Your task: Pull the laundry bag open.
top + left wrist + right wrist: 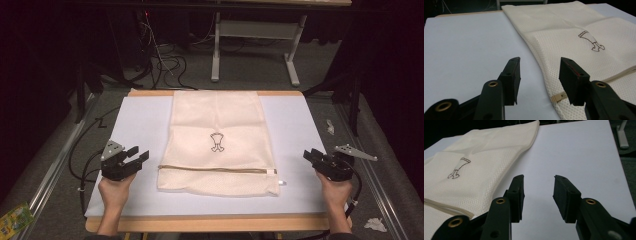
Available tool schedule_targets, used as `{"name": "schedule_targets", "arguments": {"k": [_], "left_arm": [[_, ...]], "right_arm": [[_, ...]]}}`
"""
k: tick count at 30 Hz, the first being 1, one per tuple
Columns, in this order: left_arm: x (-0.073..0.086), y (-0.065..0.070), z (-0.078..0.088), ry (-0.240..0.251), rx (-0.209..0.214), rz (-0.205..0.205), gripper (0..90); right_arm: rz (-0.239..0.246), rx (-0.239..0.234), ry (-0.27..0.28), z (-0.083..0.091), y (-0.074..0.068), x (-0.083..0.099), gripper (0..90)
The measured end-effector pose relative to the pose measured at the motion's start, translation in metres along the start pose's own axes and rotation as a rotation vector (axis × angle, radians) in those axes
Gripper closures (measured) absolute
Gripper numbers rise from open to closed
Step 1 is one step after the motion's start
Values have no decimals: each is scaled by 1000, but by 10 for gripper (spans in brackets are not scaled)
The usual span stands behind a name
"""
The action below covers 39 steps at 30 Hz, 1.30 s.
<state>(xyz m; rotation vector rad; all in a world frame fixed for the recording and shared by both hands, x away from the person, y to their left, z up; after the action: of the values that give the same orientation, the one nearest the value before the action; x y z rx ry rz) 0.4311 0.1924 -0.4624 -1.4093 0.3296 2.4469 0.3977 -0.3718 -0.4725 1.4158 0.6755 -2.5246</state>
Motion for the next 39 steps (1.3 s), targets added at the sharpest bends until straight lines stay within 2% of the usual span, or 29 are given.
{"name": "schedule_targets", "arguments": {"k": [9,12,18,25,30,39], "left_arm": [[3,-13,-4,11,-36,35,518],[3,-15,-6,12,-42,39,517],[5,-19,-13,7,-57,53,511],[6,-19,-19,-1,-68,51,510],[9,-19,-26,-22,-64,50,509],[14,-19,-38,-45,-95,41,507]], "right_arm": [[-41,30,-1,-1,14,7,614],[-42,30,-1,-2,16,9,613],[-24,29,-32,-8,19,16,611],[-22,53,-19,-12,23,19,614],[-18,64,-34,-16,24,21,614],[-15,67,-59,-21,23,23,612]]}}
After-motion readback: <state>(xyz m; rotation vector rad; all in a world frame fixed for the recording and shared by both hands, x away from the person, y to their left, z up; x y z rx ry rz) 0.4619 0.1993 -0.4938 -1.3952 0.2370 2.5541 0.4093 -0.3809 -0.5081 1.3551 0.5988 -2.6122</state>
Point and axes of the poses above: each handheld gripper's, and its own axes: z roughly backward along the jaws, x roughly out of its underside, y roughly to its right, the point moved 8 cm from there along -z, roughly forward along the jaws, and after that the axes turned 9 degrees about -x, right-handed, at the moved point
